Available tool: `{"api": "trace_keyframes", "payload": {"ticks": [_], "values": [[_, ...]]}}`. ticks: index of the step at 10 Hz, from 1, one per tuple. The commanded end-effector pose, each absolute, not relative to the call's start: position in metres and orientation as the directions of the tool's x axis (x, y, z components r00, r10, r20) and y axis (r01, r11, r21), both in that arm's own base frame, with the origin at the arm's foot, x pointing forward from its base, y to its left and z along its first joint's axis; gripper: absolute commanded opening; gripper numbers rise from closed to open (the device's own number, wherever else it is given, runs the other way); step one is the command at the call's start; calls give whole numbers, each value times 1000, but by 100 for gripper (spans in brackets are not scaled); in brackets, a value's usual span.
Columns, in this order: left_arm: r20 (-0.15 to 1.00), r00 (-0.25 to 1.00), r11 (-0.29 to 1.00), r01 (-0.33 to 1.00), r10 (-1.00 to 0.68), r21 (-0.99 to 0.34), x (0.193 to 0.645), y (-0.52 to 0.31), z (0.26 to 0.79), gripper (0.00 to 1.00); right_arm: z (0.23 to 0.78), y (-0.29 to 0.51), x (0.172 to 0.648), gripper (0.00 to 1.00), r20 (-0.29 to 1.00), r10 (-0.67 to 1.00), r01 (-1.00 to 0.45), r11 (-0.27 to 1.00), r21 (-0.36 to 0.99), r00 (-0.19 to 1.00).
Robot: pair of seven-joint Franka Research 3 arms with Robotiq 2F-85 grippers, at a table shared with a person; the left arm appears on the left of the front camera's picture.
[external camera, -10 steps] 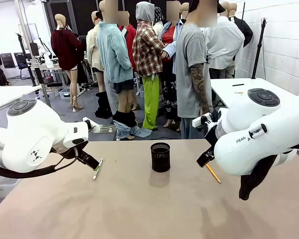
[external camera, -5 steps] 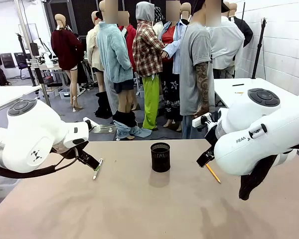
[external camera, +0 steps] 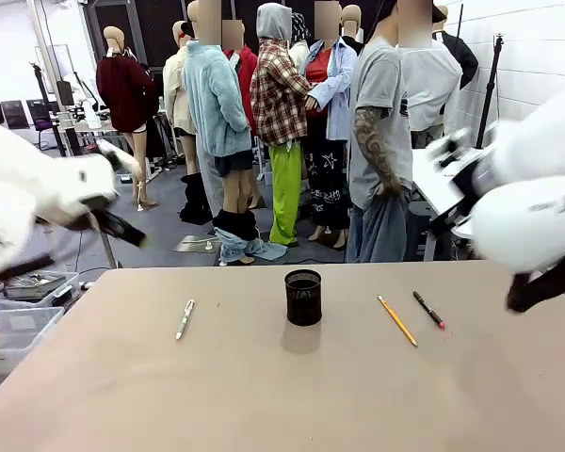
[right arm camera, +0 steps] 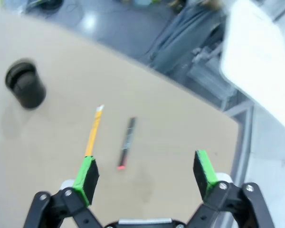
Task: Place the pens into the pen holder.
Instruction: Pick up a writing instrument from the table and place it into the Pen holder.
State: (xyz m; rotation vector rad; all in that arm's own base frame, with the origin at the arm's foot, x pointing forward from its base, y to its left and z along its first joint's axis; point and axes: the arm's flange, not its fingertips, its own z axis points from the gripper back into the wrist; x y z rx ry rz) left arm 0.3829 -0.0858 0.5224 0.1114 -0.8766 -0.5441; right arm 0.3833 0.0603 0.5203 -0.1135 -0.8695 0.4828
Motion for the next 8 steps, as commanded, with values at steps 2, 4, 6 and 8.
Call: {"api": "trace_keyframes", "payload": {"ticks": [2,4,6,8], "values": [[763,492,908,244,-420,342,275,9,522,100,504,-40,235,100,775,322,-104,942,-319,544],[796,527,950,84,-298,299,234,54,515,100,489,-79,201,100,785,201,22,964,-263,586],[785,567,954,7,-250,299,214,72,504,100,477,-96,185,100,796,145,67,972,-226,587],[808,546,958,-33,-222,285,201,80,500,100,476,-96,179,100,784,155,62,969,-238,601]]}}
